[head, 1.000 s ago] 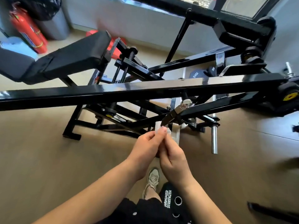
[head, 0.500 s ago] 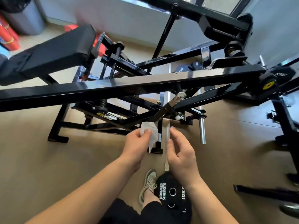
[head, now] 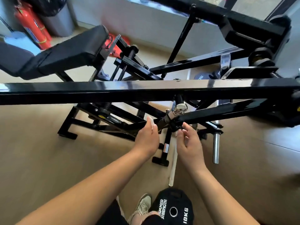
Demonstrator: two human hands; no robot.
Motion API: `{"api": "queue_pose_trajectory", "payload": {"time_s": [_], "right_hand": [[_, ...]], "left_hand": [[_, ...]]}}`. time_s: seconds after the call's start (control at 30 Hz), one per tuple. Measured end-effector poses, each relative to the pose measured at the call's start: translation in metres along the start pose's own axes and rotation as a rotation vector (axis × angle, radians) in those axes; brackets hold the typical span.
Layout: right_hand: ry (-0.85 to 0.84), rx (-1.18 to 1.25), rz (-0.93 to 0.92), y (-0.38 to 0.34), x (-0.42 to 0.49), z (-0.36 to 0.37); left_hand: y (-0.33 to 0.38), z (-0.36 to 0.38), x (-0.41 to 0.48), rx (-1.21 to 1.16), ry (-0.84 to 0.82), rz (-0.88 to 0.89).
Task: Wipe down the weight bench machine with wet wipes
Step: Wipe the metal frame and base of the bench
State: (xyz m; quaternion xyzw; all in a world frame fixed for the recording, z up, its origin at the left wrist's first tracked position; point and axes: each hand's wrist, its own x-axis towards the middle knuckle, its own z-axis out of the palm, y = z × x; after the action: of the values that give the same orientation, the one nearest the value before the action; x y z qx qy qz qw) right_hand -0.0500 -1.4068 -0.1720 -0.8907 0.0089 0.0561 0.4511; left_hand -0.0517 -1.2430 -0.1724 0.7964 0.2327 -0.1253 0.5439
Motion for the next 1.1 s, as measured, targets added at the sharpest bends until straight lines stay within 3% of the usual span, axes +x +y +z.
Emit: {"api": "queue_pose_trajectory", "payload": {"time_s": [0.07, 0.23, 0.43, 0.6, 0.83, 0.97, 1.1], "right_hand": [[-0.041, 0.043, 0.013, 0.011, 0.003, 0.007], [0.033, 0.054, -0.067, 0.03, 0.015, 0.023], [0.191, 0.087, -0.141, 0.035, 0.016, 0.038], [0.303, 0.108, -0.209, 0.047, 0.019, 0.053], [0.616, 0.158, -0.547, 0.072, 0.057, 0.08], [0.803, 0.272, -0.745, 0.074, 0.08, 0.095], [0.87, 0.285, -0.826, 0.075, 0.091, 0.1]], "left_hand": [[0.004, 0.021, 0.013, -0.02, -0.069, 0.087], [-0.012, 0.041, 0.031, -0.469, -0.255, 0.166], [-0.013, 0.013, 0.021, -0.63, -0.384, 0.328], [-0.023, 0.024, 0.046, -0.462, -0.001, 0.483], [-0.047, 0.076, 0.093, -0.432, 0.069, 0.845], [-0.074, 0.11, 0.117, -0.404, 0.321, 1.002], [-0.109, 0.131, 0.141, -0.354, 0.45, 1.126]]}}
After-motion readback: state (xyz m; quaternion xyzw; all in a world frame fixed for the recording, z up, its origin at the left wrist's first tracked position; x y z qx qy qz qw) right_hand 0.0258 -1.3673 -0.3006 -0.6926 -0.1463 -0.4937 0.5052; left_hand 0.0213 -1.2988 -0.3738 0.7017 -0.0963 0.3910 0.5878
